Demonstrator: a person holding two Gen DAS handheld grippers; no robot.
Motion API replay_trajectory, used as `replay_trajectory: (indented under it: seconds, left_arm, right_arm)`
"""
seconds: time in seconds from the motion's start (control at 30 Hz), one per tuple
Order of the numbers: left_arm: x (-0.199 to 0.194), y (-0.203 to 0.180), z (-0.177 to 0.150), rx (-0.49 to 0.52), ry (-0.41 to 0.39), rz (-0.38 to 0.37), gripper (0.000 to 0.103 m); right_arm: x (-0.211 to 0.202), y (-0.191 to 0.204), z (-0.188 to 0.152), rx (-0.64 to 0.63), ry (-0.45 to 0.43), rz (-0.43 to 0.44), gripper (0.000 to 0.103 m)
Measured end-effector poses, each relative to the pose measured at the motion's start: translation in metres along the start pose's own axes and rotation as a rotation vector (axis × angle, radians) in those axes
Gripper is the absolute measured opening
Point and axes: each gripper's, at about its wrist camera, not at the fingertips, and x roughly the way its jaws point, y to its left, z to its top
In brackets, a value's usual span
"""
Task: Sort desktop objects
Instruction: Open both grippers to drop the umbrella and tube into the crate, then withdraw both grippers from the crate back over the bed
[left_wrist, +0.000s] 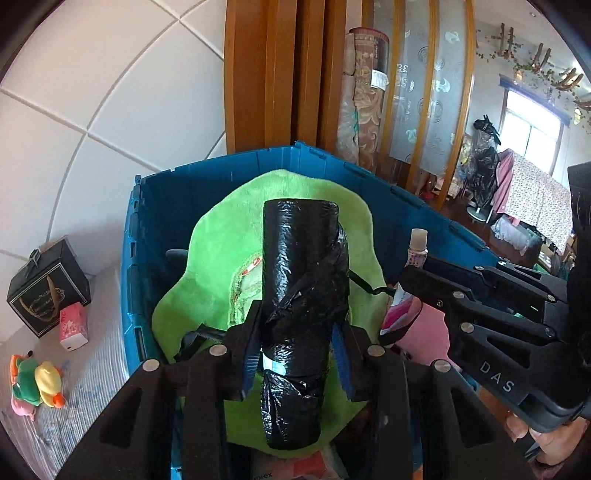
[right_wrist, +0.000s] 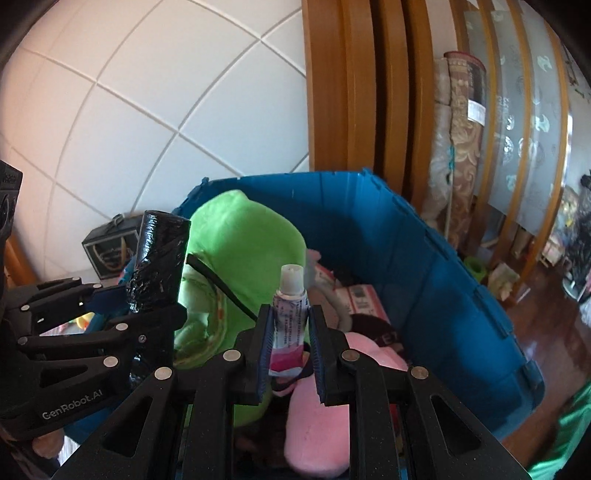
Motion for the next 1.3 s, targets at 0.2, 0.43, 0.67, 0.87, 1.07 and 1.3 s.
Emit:
replay_trajectory:
  seconds: [0.2, 0.43, 0.67, 0.87, 1.07, 1.3]
  left_arm:
    - [-0.016, 0.0, -0.008, 0.016, -0.046, 0.054, 0.063]
    - [-0.043, 0.013, -0.006, 0.011, -0.133, 0.099, 0.065]
    - [-0.069, 0.046, -0.02, -0.04, -0.18, 0.134, 0.065]
    - [-0.09, 0.089, -0.041, -0.095, -0.196, 0.171, 0.065]
    - [-0.114, 0.146, -0.07, -0.166, -0.189, 0.208, 0.065]
    - [-0.142, 0.234, -0.114, -0.269, -0.171, 0.301, 0.065]
  right_arm:
    - [0.013, -0.015, 0.0, -0.004, 0.017, 0.0, 0.022]
    - [0.002, -0.006, -0.001, -0.028, -0.004, -0.05, 0.095]
    - [-0.019, 0.012, 0.0, -0.054, -0.041, -0.097, 0.103]
    - [-0.041, 0.049, 0.008, -0.083, -0.118, -0.053, 0.103]
    - [-0.049, 0.11, 0.015, -0.112, -0.172, 0.045, 0.103]
    - [-0.047, 0.201, 0.017, -0.186, -0.189, 0.16, 0.103]
